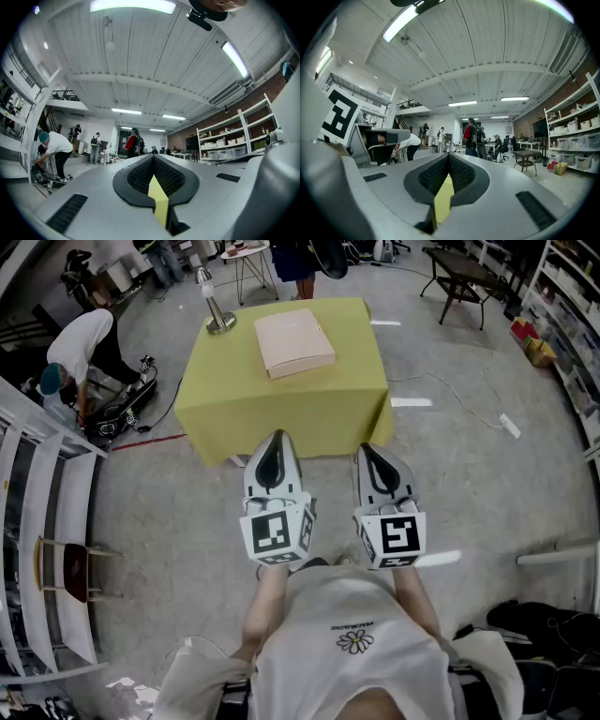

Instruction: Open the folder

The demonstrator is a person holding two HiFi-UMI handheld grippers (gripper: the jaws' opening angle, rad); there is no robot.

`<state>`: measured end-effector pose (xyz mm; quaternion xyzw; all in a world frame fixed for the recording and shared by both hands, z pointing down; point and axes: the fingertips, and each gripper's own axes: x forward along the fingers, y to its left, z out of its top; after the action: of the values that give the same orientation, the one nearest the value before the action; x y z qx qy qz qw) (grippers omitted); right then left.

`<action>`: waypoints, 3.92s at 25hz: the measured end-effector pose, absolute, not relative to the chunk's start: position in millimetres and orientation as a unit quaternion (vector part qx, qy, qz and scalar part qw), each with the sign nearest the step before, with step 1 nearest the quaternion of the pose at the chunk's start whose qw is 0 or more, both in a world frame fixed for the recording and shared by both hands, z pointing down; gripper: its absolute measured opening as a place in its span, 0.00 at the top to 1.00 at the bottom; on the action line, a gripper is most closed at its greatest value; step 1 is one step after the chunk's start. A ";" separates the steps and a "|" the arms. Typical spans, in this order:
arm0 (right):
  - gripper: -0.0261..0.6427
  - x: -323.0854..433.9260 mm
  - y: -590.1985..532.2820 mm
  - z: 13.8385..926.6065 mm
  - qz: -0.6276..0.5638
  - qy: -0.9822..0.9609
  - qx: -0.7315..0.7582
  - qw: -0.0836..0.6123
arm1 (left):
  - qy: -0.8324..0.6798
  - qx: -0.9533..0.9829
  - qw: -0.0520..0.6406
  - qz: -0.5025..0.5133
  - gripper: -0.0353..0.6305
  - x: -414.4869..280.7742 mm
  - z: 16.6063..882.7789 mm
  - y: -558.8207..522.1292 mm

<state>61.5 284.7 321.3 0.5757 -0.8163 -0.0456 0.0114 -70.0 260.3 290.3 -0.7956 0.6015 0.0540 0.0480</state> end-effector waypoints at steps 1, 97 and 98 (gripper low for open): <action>0.94 63.2 284.7 322.1 -0.045 -0.817 0.575 0.010 | 0.601 -0.796 0.051 0.054 0.92 -68.5 290.1 260.7; 0.82 91.9 -235.1 552.9 0.594 -0.742 0.281 -0.136 | 0.202 -0.853 0.131 -0.463 0.64 -19.9 524.8 -200.4; 0.82 92.0 -235.2 559.8 0.601 -0.735 0.283 -0.136 | 0.202 -0.849 0.135 -0.469 0.64 -22.3 527.3 -200.6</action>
<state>92.0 -235.2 559.8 0.2830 -0.7352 0.6008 -0.1359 -22.3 -200.6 527.3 -0.8490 0.2018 -0.4693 0.1350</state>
